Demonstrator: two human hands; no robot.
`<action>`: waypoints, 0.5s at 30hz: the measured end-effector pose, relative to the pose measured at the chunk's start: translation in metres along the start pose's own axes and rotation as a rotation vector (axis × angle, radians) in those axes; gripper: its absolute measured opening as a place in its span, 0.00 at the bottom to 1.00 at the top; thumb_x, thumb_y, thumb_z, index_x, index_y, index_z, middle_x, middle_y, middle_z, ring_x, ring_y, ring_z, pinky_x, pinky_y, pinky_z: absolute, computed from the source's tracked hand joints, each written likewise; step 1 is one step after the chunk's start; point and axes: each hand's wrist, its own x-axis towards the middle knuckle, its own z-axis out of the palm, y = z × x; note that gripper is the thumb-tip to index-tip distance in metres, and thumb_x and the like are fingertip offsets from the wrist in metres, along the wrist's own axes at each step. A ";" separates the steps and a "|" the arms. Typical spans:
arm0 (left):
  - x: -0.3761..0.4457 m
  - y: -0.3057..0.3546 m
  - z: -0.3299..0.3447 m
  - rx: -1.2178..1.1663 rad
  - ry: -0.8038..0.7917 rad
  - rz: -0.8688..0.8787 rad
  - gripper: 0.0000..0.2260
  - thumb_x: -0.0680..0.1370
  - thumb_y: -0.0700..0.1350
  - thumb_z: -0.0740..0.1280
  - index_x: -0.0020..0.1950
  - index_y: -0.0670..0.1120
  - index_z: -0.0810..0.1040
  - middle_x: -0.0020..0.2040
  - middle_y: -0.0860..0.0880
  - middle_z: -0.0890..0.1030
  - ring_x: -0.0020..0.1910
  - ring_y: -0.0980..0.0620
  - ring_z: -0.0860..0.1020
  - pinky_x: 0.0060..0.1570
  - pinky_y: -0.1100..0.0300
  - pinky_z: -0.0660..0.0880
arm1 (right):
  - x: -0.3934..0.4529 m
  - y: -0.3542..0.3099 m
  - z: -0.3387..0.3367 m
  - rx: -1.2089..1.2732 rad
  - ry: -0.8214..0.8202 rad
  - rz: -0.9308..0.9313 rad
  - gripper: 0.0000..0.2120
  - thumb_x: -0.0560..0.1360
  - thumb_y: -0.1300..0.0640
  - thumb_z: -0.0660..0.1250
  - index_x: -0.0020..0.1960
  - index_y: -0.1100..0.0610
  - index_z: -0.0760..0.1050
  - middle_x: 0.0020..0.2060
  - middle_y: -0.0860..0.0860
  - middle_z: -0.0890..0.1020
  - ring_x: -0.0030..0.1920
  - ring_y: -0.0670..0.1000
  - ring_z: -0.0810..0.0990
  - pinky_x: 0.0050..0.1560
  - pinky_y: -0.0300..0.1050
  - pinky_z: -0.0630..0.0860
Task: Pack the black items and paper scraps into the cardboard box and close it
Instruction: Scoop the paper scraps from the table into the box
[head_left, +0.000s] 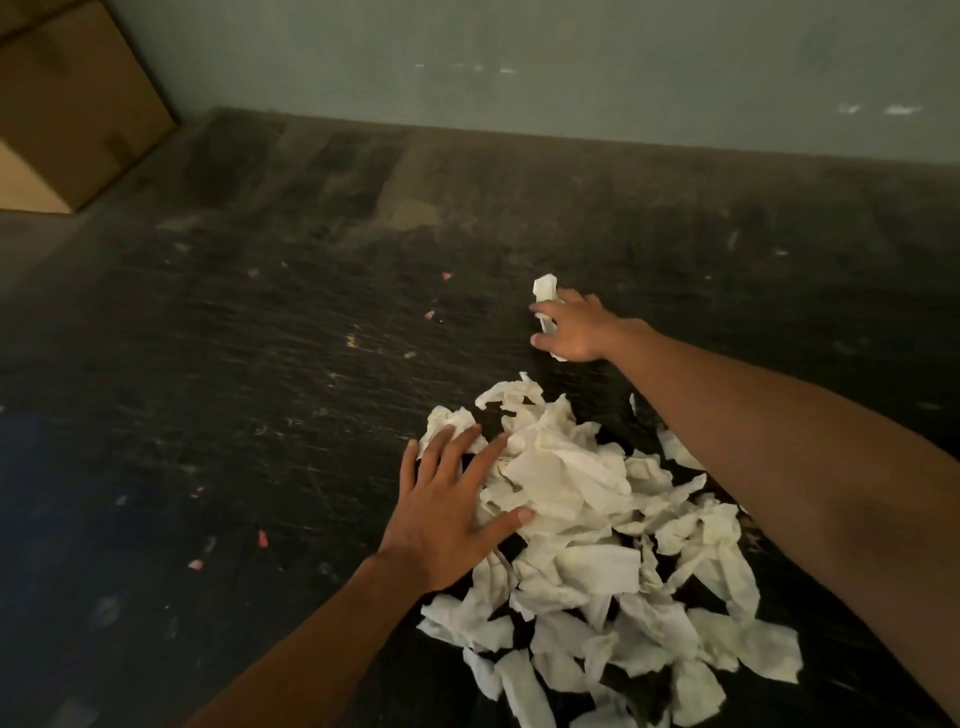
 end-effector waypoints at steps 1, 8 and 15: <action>0.000 0.000 0.000 -0.001 0.000 -0.003 0.39 0.69 0.78 0.39 0.78 0.64 0.44 0.80 0.53 0.49 0.79 0.50 0.41 0.76 0.41 0.40 | -0.010 0.000 0.002 0.000 0.023 -0.026 0.27 0.77 0.43 0.61 0.75 0.44 0.60 0.77 0.54 0.55 0.75 0.62 0.54 0.72 0.64 0.58; 0.000 0.000 -0.006 0.018 -0.053 0.006 0.42 0.68 0.78 0.41 0.78 0.61 0.43 0.80 0.51 0.50 0.79 0.48 0.44 0.75 0.40 0.40 | -0.134 0.001 -0.003 0.338 -0.216 -0.160 0.10 0.78 0.46 0.63 0.57 0.46 0.78 0.57 0.44 0.79 0.56 0.45 0.77 0.57 0.44 0.73; -0.017 -0.014 -0.038 -0.111 -0.062 0.087 0.45 0.66 0.80 0.48 0.78 0.63 0.39 0.79 0.51 0.50 0.78 0.48 0.50 0.75 0.38 0.45 | -0.225 0.069 -0.023 0.901 0.072 -0.008 0.13 0.80 0.49 0.60 0.53 0.56 0.79 0.51 0.51 0.84 0.56 0.49 0.81 0.61 0.49 0.72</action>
